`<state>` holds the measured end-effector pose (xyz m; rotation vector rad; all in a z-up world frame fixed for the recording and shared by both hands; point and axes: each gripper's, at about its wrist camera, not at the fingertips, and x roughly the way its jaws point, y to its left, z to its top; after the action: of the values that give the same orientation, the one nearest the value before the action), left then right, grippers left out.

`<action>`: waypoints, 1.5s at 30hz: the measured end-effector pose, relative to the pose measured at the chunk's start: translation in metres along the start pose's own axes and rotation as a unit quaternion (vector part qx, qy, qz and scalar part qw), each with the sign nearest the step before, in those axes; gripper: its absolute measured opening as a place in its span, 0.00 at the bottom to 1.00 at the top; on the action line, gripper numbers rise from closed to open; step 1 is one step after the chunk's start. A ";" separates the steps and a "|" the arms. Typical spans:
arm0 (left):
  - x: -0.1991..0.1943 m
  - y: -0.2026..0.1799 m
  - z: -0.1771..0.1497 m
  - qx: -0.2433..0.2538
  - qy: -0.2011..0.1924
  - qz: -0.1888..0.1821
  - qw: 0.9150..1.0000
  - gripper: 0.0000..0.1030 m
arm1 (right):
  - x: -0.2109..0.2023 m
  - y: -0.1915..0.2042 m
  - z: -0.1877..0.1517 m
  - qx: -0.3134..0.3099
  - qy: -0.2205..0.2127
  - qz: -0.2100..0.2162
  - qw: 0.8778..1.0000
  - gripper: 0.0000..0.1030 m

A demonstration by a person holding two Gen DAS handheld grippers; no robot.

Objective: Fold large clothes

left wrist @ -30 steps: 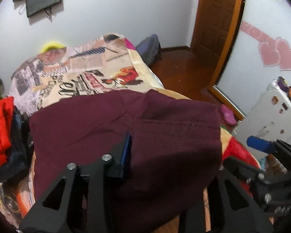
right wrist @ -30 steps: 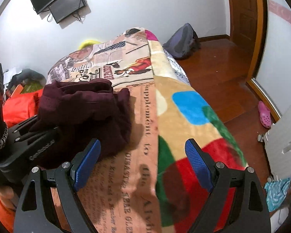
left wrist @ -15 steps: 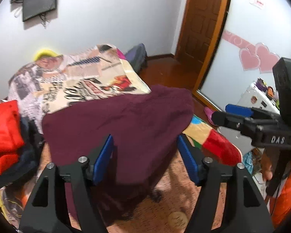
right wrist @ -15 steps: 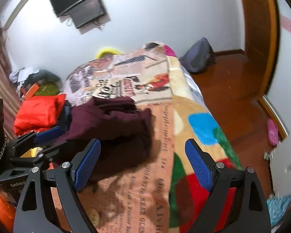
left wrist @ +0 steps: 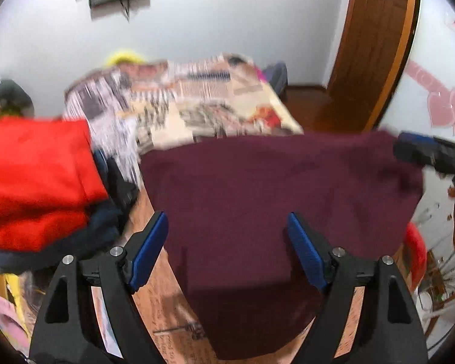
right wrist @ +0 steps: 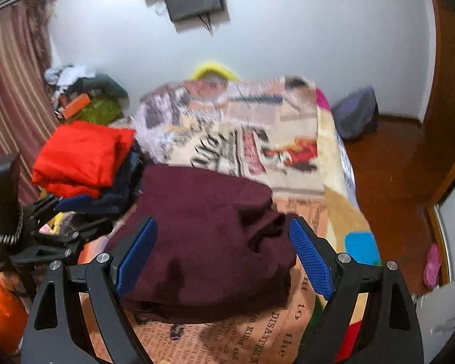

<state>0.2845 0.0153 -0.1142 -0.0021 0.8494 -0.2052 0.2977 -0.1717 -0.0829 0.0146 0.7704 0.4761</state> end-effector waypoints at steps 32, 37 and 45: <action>0.042 0.084 -0.020 -0.135 0.052 -0.019 0.989 0.91 | 0.064 -0.078 -0.002 0.099 0.114 0.056 0.987 0.94; 0.081 0.085 -0.033 -0.184 0.107 -0.120 0.970 0.91 | 0.091 -0.099 -0.015 0.152 0.154 0.100 0.971 0.94; 0.116 0.090 -0.035 -0.249 0.127 -0.174 0.944 0.96 | 0.120 -0.109 -0.019 0.189 0.209 0.183 0.942 0.95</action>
<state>0.3497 0.0853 -0.2313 -0.6152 1.1386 -0.3230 0.4038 -0.2214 -0.1965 0.4340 1.2817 0.6877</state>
